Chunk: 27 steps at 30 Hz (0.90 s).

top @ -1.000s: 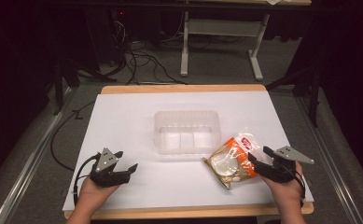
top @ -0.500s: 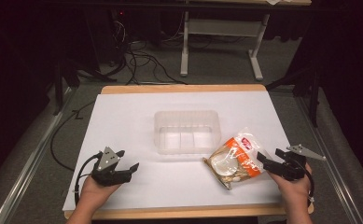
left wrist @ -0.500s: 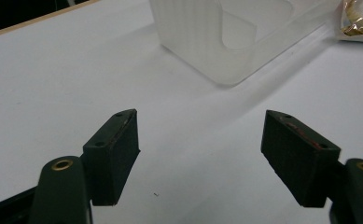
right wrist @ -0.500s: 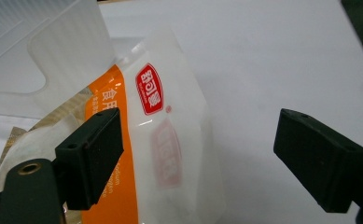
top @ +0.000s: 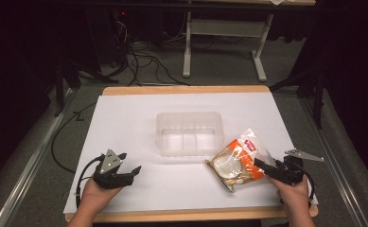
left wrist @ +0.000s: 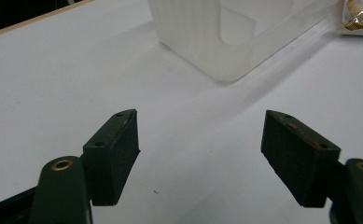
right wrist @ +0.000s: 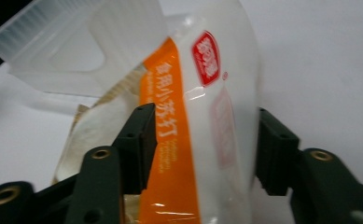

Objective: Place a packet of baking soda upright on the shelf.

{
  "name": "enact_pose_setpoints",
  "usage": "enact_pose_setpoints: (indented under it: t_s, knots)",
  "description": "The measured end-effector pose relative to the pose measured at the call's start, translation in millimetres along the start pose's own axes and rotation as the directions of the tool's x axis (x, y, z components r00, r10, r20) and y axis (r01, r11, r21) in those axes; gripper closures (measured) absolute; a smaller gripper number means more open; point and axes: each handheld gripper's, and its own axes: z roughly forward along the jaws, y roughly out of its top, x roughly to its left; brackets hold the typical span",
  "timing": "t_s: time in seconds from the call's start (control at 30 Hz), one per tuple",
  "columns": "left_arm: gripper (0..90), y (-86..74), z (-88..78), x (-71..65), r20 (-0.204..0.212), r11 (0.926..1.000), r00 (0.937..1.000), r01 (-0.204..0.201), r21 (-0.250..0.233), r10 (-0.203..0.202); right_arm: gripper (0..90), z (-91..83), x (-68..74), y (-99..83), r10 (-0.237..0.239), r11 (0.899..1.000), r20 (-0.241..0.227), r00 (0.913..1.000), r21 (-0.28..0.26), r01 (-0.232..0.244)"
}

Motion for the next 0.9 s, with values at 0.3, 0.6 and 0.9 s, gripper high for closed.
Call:
enact_pose_setpoints:
  t_s: [0.3,0.6,0.9]
  knots:
    - [28.1,-0.1,1.2,-1.9,-0.001,0.9998,0.9999,-0.015,0.011,0.015,89.8,-5.0,11.6,3.3,-0.052,0.998,0.003,0.9986,-0.035,0.052]
    - [28.1,0.0,0.7,-1.9,-0.001,0.9997,0.9998,-0.020,0.014,0.020,90.0,-20.6,20.5,13.5,-0.061,0.989,0.035,0.9975,-0.135,0.066]
    - [28.1,0.2,1.3,-1.0,-0.002,0.9997,0.9998,-0.019,0.012,0.019,90.0,-48.9,19.7,18.6,-0.051,0.957,0.155,0.9866,-0.276,0.093]
